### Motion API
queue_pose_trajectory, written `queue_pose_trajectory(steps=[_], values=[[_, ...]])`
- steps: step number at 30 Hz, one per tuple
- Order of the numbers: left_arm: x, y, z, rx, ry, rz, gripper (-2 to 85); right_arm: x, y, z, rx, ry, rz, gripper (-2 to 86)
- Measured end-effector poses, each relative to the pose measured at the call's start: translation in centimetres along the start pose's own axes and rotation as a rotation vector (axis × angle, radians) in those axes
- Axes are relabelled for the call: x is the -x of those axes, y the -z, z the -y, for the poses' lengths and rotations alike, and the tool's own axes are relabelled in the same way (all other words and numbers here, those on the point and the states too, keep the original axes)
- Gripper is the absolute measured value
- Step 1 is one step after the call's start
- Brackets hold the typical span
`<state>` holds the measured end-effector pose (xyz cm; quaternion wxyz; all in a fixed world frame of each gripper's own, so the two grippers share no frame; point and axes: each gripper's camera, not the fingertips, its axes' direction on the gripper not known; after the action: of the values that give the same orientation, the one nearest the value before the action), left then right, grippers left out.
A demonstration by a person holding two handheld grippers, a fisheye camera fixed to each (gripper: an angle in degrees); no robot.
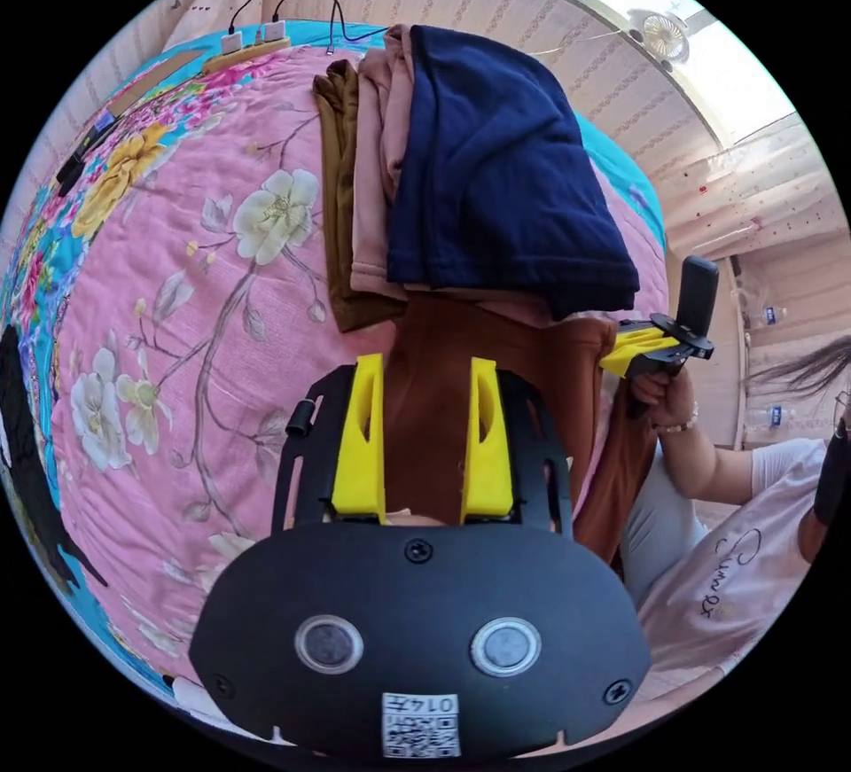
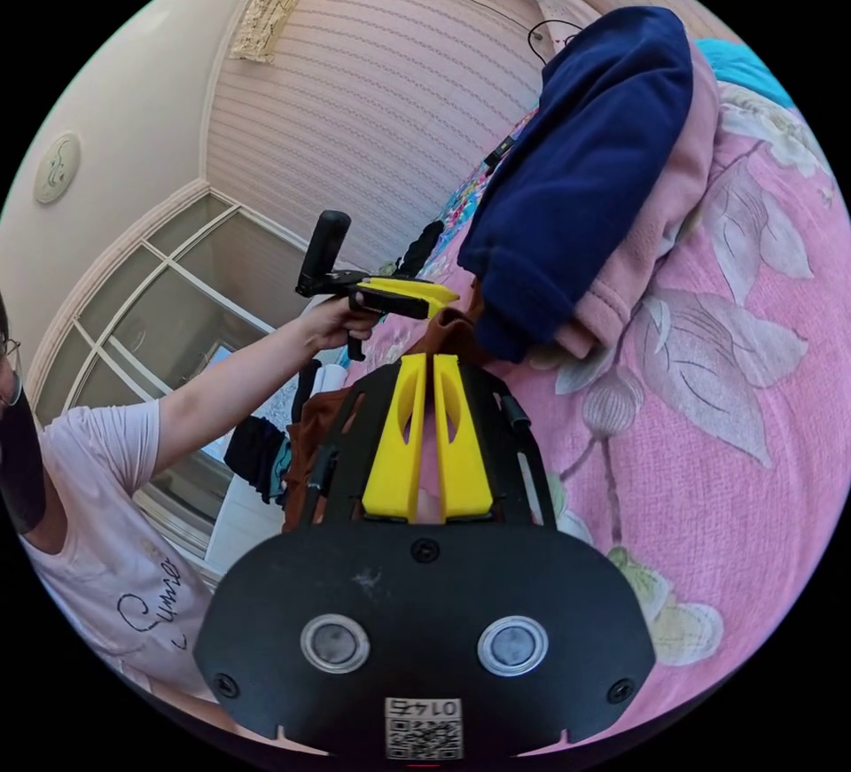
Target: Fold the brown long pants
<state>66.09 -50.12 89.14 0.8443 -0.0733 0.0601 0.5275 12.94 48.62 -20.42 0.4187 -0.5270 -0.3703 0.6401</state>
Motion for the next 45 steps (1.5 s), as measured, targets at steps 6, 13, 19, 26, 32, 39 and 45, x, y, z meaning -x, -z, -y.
queue_pose_trajectory(steps=[6,13,19,26,32,39,45], values=[[-2.2,-0.2,-0.8,-0.036,-0.053,0.085,4.5,0.2,-0.2,-0.8,0.003,0.013,-0.018,0.6],[-4.4,8.2,-2.9,-0.265,-0.115,0.166,-0.7,3.7,1.6,-2.1,-0.148,0.277,0.142,0.5],[-5.2,10.8,-2.1,-0.352,-0.062,0.192,-0.8,2.6,3.0,-3.5,-0.187,0.15,-0.067,0.4],[-6.2,15.8,-7.3,-0.569,-0.031,0.155,-0.8,5.7,2.0,-4.2,-0.141,0.42,-0.001,0.1],[-7.2,24.3,-13.3,-0.858,-0.021,0.072,-0.9,6.0,3.7,-5.0,-0.24,0.475,0.056,0.1],[-4.8,16.0,-4.4,-0.394,0.186,0.209,-1.0,2.5,1.3,-3.8,-0.101,0.162,-0.166,0.1],[-4.8,21.1,-5.0,-0.313,0.194,0.246,-0.8,0.8,-0.7,-2.6,-0.02,0.055,-0.222,0.1]])
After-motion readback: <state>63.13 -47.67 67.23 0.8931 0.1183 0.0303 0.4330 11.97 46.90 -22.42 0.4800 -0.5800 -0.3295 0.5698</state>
